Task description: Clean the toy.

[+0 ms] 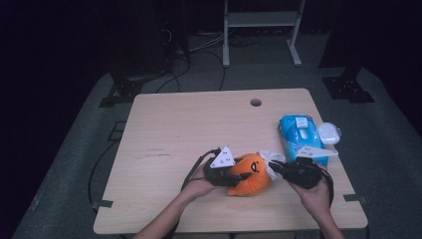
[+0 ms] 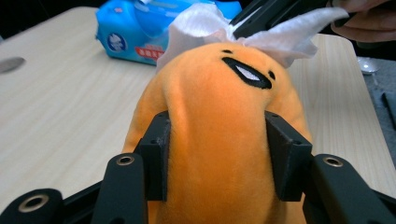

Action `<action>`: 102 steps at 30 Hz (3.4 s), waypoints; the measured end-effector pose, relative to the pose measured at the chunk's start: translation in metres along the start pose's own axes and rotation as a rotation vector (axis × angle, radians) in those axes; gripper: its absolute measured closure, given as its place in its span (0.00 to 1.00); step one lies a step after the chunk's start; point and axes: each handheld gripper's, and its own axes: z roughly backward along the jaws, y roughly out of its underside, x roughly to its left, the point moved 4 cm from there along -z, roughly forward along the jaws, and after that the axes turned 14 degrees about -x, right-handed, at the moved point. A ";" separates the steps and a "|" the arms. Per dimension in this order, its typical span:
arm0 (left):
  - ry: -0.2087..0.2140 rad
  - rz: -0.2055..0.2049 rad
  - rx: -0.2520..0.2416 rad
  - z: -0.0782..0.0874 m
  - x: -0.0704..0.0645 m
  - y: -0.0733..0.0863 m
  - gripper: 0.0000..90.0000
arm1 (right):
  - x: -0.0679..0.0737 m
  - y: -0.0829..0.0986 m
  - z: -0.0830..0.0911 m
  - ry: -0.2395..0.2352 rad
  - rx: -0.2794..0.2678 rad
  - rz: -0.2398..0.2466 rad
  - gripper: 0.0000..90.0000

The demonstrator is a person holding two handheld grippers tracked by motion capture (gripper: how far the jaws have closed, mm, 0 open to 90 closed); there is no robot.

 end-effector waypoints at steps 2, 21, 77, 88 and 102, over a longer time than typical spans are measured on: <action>-0.017 -0.015 0.003 0.005 0.005 -0.006 0.55 | 0.000 -0.002 0.001 -0.019 -0.012 -0.018 0.91; -0.172 0.038 0.107 0.026 0.071 0.004 0.53 | -0.006 0.007 0.009 -0.033 0.074 0.032 0.91; -0.307 0.192 0.070 0.128 0.073 0.022 0.12 | -0.045 0.032 0.049 0.059 0.089 0.030 0.55; -0.322 0.217 0.087 0.140 0.072 0.040 0.12 | -0.045 0.033 0.049 0.058 0.093 0.028 0.53; -0.345 0.271 0.108 0.153 0.069 0.068 0.12 | -0.045 0.034 0.050 0.057 0.087 0.027 0.50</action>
